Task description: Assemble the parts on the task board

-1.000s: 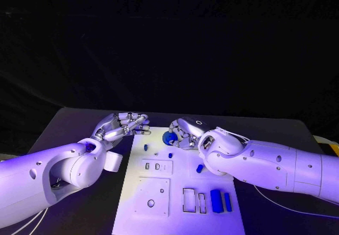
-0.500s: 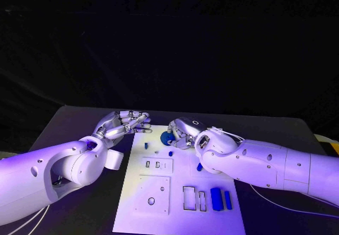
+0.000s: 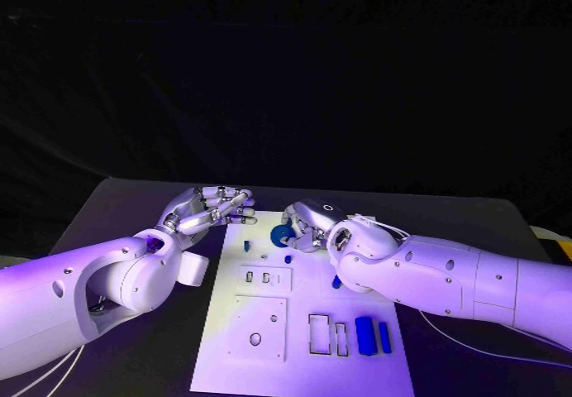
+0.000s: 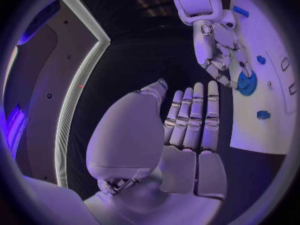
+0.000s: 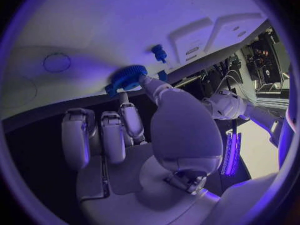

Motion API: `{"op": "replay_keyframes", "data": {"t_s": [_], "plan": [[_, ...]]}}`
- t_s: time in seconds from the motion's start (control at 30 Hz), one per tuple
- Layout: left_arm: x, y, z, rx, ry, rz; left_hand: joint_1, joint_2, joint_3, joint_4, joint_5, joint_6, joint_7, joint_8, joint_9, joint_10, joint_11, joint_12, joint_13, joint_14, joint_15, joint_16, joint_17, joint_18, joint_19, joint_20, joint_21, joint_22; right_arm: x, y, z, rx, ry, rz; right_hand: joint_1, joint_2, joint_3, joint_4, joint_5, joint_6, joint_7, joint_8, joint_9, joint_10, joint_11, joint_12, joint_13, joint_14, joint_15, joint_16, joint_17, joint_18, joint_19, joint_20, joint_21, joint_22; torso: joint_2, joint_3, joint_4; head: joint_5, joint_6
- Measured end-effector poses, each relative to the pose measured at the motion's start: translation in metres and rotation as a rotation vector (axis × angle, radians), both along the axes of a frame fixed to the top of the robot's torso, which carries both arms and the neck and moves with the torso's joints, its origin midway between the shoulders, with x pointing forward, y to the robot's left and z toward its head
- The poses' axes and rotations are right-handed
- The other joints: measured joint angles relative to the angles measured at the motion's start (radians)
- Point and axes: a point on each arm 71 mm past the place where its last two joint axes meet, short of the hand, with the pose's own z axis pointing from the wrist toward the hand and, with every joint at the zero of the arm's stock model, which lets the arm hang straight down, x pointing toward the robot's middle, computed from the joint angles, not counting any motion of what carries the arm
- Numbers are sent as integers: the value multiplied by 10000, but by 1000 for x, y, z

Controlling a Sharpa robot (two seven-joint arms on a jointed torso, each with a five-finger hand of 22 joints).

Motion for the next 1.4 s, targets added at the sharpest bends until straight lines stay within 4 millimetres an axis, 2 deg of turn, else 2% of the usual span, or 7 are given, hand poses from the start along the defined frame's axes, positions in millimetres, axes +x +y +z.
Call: {"op": "replay_keyframes", "data": {"t_s": [0.13, 0.37, 0.67, 0.83, 1.03, 1.3, 1.4], "plan": [[0, 0, 0, 3, 7, -2, 0, 0, 0, 0, 0, 0, 0, 0, 0, 0, 0, 0, 0, 0, 0, 0, 0, 0, 0, 0, 0, 0, 0, -1, -1, -25, 70, -5, -330, 65, -307, 307, -14, -124, 54, -154, -12, -43, 42, -44, -19, 0, 70, 0, 0, -1, -4, 68, 0, 0, -3, 1, -1, 1, 5], [0, 0, 0, 9, 20, -3, 0, 0, 0, 0, 0, 0, 0, 0, 0, 0, 0, 0, 0, 0, 0, 0, -1, 1, 0, 0, 0, 0, 0, -1, -2, -43, 272, 24, -790, 296, -696, 792, 430, -35, 44, -196, 16, -42, 42, 38, 114, 0, 70, 0, 0, 0, 11, 82, 0, -1, -3, 2, -7, -7, 13], [0, 1, 0, 19, 30, 10, 0, 0, 0, 0, 0, 0, 0, -37, 0, 0, 0, 0, 0, -36, 35, 1, 8, 0, 0, 0, 0, 1, -1, -11, -3, 12, 437, -51, -851, 358, -709, 909, 705, 149, -3, -195, 58, 98, -9, 168, 259, -1, 69, 0, -1, 0, 11, 82, 0, -2, -3, 3, -8, -22, 17], [0, 3, 0, 38, 36, 49, 0, 0, 0, 0, 0, 0, 0, -37, 0, 0, 0, 0, 0, -36, 35, 1, 8, 0, 0, 0, 0, 1, -4, -28, 1, 562, 233, -84, -762, 439, -649, 849, 753, 161, -15, -250, 58, 121, -15, 168, 265, 0, 69, 0, -1, 0, 11, 82, 0, -3, -12, 14, -25, -9, 46], [0, 6, 0, 64, 41, 103, 0, 0, -1, 0, 0, 0, 0, -37, 0, 0, 0, 0, 0, -36, 35, 1, 7, 0, 0, 0, 0, 2, -9, -60, 18, 1618, -25, 21, -492, 448, -510, 711, 793, 161, -15, -308, 58, 121, -15, 168, 265, -1, 69, 0, -2, 0, 11, 82, -82, 5, -42, 33, -77, -29, 92], [0, 7, -1, 78, 53, 122, -41, -41, 0, 0, 0, 0, 0, -37, 0, 0, 0, -37, 0, -36, 35, -47, 19, 0, 0, 0, 0, -11, -8, -137, 32, 2335, 87, -417, 252, 178, -283, 59, 808, 346, -17, -333, 84, 121, -15, 168, 264, 0, 69, 3, -1, 0, 11, 82, -156, 5, -108, 58, -179, -202, 148], [0, 7, -1, 76, 56, 114, -41, -41, -1, 0, 0, 0, 0, -37, 0, 0, 0, -37, 0, -36, 35, -47, 19, 1, 0, 0, 0, -11, -10, -160, 33, 2425, 142, -517, 288, 142, -283, 4, 791, 346, -18, -358, 84, 121, -15, 168, 263, -1, 69, 40, -1, 0, 11, 82, -156, 4, -128, 81, -214, -243, 158]]}}
